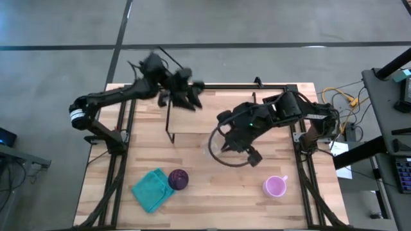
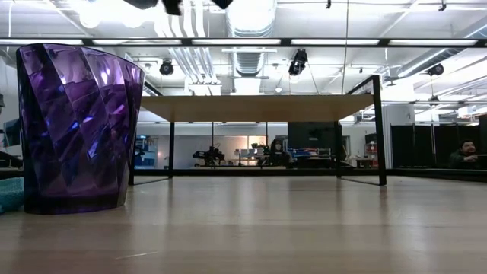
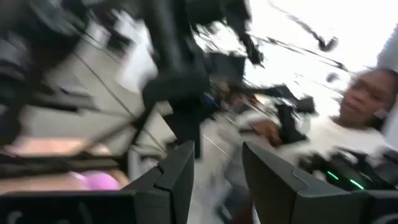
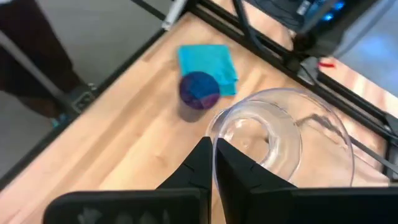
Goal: Stack small to large cups/mugs on shelf
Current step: Put the transparent mug on the shelf
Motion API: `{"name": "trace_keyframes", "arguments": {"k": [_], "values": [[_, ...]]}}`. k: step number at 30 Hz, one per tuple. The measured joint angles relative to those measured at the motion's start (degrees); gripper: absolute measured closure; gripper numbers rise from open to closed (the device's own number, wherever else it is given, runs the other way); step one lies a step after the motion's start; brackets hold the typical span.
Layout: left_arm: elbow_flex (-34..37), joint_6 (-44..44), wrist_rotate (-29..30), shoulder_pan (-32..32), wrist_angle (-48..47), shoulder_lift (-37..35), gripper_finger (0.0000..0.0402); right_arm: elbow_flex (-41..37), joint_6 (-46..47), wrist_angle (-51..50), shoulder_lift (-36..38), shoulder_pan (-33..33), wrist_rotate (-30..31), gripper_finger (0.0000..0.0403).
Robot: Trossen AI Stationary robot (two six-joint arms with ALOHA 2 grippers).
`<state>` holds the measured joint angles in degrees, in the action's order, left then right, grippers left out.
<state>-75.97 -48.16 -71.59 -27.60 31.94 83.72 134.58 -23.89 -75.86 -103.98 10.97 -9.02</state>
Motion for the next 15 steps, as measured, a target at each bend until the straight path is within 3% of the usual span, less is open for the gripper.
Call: {"name": "trace_keyframes", "arguments": {"k": [15], "values": [[-0.39,1.26,1.77,-14.23,0.01,-6.62,0.0279,-4.34,7.83,7.8,-2.53,-16.87,-1.22,0.0395]]}}
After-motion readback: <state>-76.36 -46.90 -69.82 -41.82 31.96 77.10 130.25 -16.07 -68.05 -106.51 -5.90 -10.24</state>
